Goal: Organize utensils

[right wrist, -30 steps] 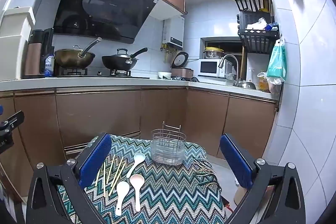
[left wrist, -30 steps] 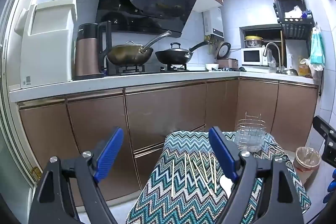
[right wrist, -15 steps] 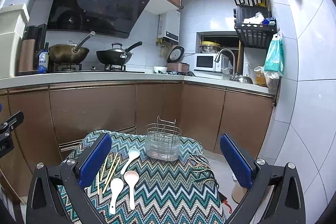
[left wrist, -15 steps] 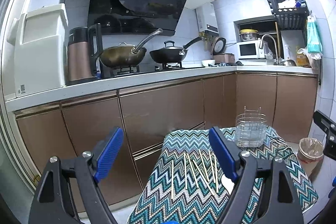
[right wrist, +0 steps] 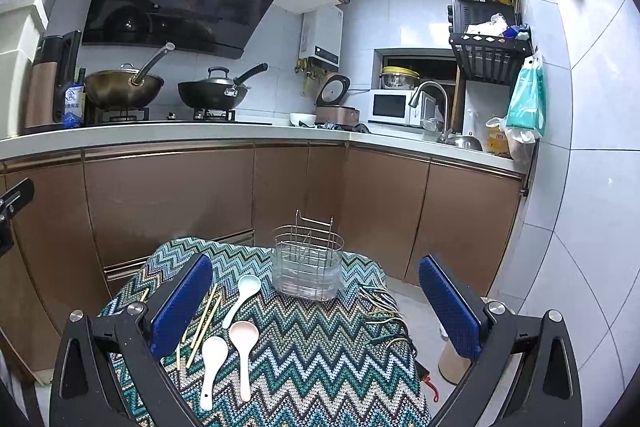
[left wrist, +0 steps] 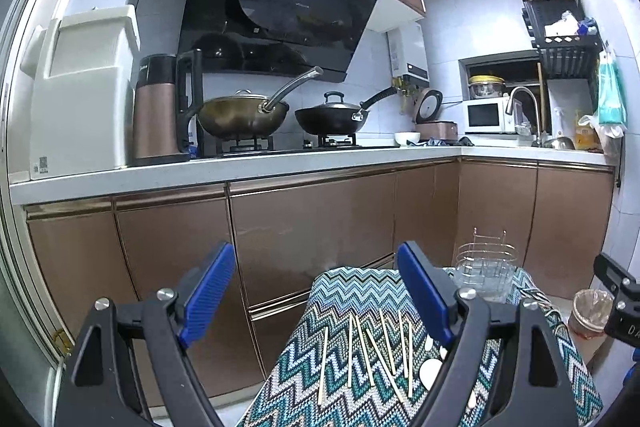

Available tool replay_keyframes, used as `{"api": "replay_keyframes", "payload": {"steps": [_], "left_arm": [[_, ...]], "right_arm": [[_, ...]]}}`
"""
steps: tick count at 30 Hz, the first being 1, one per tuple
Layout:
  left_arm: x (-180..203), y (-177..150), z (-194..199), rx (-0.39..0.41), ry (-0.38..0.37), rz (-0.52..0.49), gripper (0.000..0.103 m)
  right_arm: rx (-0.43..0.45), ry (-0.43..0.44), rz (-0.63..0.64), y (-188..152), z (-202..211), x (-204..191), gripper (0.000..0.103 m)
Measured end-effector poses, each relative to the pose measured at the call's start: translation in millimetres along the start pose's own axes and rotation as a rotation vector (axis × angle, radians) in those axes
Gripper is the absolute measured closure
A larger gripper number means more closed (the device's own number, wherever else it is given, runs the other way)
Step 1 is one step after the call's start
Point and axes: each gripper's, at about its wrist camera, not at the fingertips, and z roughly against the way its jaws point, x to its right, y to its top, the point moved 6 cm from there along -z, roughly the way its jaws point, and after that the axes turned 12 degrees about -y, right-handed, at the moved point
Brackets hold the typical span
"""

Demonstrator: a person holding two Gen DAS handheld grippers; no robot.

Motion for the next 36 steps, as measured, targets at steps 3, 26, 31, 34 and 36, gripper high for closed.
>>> {"api": "replay_keyframes", "payload": {"steps": [3,26,31,34,36], "left_arm": [[-3.0,0.0,-11.8,-0.006,0.002,0.012,0.02],[-8.6,-20.2,-108.3,-0.181,-0.078,0.035,0.02],[-22.5,-35.8,-134.5,-0.284,-0.109,0.066,0.02],[-31.0,-57.3,-154.7,-0.392,-0.148,0.11,0.02],[-32.3,-68.7,-163.4,-0.445,-0.182,0.139,0.02]], "right_arm": [[-0.014,-0.001,0.007,-0.1,-9.0,-2.6,0.0],[-0.092,0.05,0.049,2.5,-84.5,-21.5,0.0],[-0.163,0.108,0.07,-11.2,-106.2,-21.5,0.0],[-0.239,0.18,0.066,-28.1,-122.3,-23.2,0.0],[-0.31,0.252,0.058,-45.2,-135.6,-28.6,0.006]]}}
